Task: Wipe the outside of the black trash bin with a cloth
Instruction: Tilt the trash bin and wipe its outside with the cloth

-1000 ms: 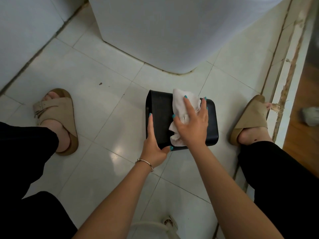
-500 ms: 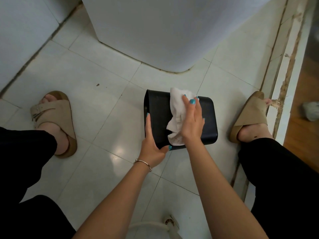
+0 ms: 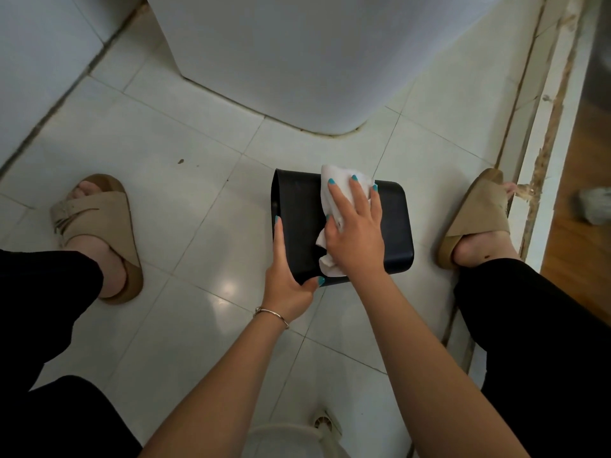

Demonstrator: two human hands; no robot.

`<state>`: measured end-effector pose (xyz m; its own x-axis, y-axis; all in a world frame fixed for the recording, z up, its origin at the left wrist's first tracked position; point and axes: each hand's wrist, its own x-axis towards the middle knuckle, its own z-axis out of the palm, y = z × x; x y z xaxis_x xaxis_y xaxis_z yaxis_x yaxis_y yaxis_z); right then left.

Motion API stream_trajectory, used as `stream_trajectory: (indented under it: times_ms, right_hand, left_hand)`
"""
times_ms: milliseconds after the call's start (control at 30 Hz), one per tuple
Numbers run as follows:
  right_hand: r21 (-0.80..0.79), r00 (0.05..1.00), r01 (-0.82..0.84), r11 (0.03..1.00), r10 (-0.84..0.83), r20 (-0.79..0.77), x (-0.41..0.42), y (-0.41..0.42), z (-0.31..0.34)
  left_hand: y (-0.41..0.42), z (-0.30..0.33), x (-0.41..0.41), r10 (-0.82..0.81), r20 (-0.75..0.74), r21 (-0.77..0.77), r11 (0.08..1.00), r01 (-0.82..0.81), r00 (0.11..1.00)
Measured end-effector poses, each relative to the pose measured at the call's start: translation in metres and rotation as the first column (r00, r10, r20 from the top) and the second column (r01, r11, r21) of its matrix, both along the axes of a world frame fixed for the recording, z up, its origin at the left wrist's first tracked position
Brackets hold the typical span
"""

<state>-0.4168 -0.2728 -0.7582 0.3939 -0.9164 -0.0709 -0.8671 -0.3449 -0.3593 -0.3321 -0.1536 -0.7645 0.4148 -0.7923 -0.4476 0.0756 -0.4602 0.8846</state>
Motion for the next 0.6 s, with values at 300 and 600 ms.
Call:
stream_trajectory:
  times_ms: [300,600]
  right_hand:
    - [-0.023,0.996,-0.064,0.998,0.062,-0.057,-0.038,-0.026,0.0]
    - [-0.15,0.931,-0.221,0.964,0.163,-0.328,-0.067,-0.051,0.003]
  left_hand:
    - [-0.005,0.0,0.002,-0.03,0.011,0.007,1.0,0.03,0.999]
    - [-0.005,-0.002,0.003,-0.045,0.007,-0.001,0.999,0.045,0.999]
